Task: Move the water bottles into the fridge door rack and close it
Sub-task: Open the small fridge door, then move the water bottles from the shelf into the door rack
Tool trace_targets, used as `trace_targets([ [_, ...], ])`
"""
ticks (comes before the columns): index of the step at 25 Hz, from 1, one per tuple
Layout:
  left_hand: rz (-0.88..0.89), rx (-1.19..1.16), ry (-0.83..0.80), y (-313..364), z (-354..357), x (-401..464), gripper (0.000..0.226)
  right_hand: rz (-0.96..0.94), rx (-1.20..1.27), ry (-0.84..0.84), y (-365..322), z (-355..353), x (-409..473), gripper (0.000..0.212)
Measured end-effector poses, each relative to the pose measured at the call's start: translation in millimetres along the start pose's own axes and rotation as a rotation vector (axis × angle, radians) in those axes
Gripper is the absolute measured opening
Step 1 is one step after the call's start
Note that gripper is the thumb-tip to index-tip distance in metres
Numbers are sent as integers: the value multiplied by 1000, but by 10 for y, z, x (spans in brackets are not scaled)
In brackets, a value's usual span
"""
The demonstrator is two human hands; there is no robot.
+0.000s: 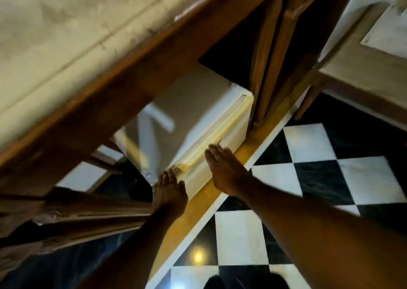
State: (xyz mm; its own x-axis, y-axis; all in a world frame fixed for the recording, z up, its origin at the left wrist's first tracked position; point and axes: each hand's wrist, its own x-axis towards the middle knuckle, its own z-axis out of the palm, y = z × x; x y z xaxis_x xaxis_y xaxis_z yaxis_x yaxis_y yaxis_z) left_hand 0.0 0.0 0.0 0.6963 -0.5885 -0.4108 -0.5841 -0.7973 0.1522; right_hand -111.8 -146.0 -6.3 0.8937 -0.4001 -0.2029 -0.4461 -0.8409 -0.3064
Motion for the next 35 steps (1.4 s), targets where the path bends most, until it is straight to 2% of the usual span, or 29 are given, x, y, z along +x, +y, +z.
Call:
trace_targets([
  [3, -6, -68, 94, -73, 251, 94, 54, -22, -89, -75, -1, 165, 444, 66],
  [7, 55, -15, 207, -166, 349, 78, 46, -35, -147, -31, 17, 388, 449, 59],
  [11, 19, 4, 164, -123, 138, 37, 36, -33, -185, 6, -88, 207, 477, 51],
  [13, 82, 69, 138, -71, 147, -103, 35, -16, -217, 12, -60, 203, 344, 48],
  [17, 283, 81, 164, 29, 308, -350, 35, 161, -181, -23, 69, 268, -179, 41],
  [19, 380, 68, 186, 73, 394, -313, 32, 307, -176, 84, 126, 347, -418, 42],
  [22, 481, 208, 122, 195, 610, -188, 48, 608, -104, 117, 321, 510, -725, 72],
  [24, 513, 231, 85, 317, 749, -118, 59, 728, -84, 134, 595, 594, -870, 84],
  [31, 632, 216, 79, 868, 1016, 193, 68, 829, -72, 305, 1729, 546, -1020, 89],
  [35, 685, 218, 110, 1164, 1158, 436, 67, 844, -68, 364, 2216, 453, -915, 84],
])
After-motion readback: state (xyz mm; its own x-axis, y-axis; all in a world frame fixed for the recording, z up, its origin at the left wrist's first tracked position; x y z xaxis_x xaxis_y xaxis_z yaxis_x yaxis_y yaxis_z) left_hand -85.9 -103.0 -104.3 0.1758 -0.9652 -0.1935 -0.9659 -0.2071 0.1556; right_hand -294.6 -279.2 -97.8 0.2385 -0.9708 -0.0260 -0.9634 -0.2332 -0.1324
